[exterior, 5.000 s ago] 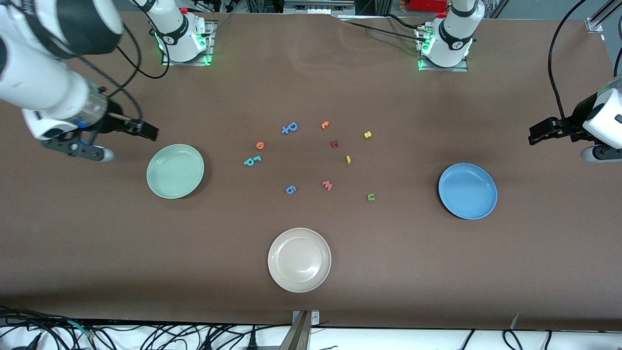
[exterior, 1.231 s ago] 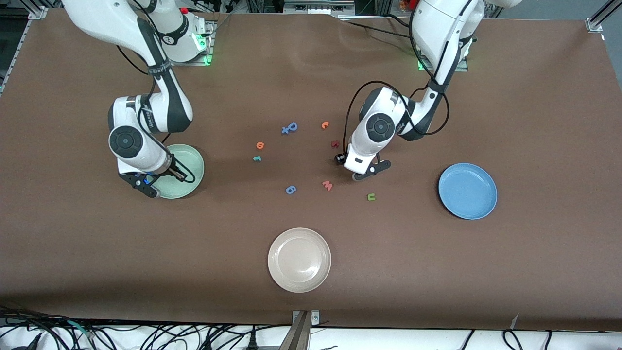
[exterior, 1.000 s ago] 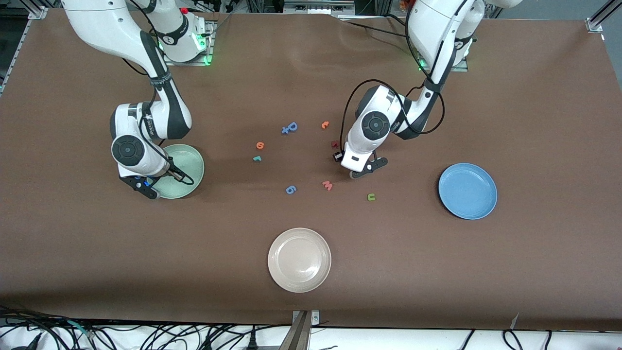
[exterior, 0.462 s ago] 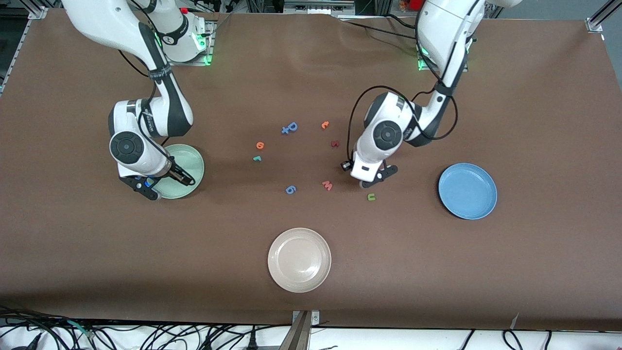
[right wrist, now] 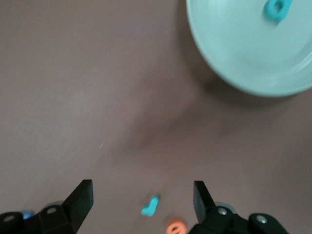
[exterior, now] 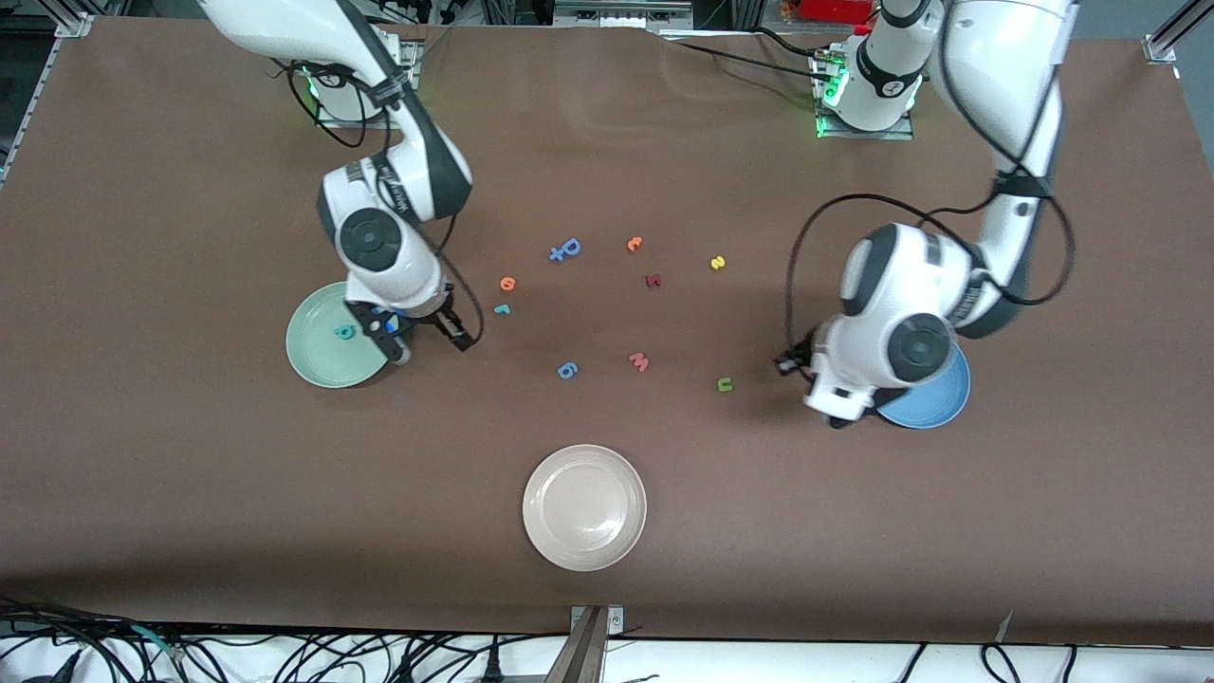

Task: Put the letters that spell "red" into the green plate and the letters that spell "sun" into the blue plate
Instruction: 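Drop the d on the green plate while the left gripper carries yellow letter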

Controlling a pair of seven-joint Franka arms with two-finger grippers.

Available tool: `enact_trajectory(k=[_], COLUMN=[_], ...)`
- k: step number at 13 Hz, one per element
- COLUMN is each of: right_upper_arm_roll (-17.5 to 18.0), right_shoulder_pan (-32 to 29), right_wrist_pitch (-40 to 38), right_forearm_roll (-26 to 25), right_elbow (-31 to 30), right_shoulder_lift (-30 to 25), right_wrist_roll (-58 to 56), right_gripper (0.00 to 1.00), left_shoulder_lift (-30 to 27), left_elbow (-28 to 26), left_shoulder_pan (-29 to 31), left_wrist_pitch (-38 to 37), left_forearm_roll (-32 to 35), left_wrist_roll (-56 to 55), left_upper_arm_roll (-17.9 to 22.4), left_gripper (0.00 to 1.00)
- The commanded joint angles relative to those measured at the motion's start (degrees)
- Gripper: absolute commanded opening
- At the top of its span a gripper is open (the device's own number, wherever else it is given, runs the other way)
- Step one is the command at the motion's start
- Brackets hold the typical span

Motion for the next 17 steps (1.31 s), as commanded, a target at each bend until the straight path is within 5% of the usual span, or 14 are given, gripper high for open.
enact_trajectory(k=[1, 5, 6, 7, 8, 12, 15, 17], right_upper_arm_roll=[0.52, 0.52, 0.70, 0.70, 0.70, 0.70, 0.61, 0.61], right_shoulder_pan=[1.86, 2.74, 3.18, 3.97, 4.24, 5.47, 5.47, 5.47], right_wrist_pitch=[3.22, 18.50, 19.56, 19.92, 20.10, 21.16, 21.07, 20.98], right_forearm_roll=[0.72, 0.72, 0.72, 0.81, 0.81, 0.81, 0.72, 0.72], right_elbow=[-1.72, -9.45, -9.64, -9.64, -9.55, -9.64, -9.46, -9.29], right_shoulder_lift=[1.49, 2.98, 3.51, 3.77, 4.30, 5.18, 5.45, 5.45], right_wrist_roll=[3.40, 3.49, 3.57, 4.18, 4.63, 4.72, 4.63, 4.54], right_gripper=[0.84, 0.83, 0.83, 0.83, 0.80, 0.69, 0.33, 0.19], left_shoulder_lift=[0.86, 2.09, 2.79, 3.49, 3.67, 3.32, 3.59, 3.50], left_elbow=[0.85, 0.24, -0.11, -0.55, -0.64, 0.14, 0.58, 0.50], left_shoulder_pan=[4.67, 12.41, 12.86, 12.95, 12.96, 11.30, 7.35, 3.66], left_wrist_pitch=[-1.44, -1.44, -1.44, -1.53, -1.53, -1.62, 1.35, 6.18], left_forearm_roll=[5.24, 8.40, 10.34, 11.66, 13.07, 11.68, 3.27, 0.52], left_wrist_roll=[4.92, 13.70, 15.38, 16.27, 16.54, 15.49, 14.78, 14.69], left_upper_arm_roll=[-0.69, -0.60, -0.69, -0.69, -0.69, -2.09, -3.42, -3.42], left_gripper=[0.00, 0.00, 0.07, 0.43, 0.99, 1.00, 1.00, 1.00])
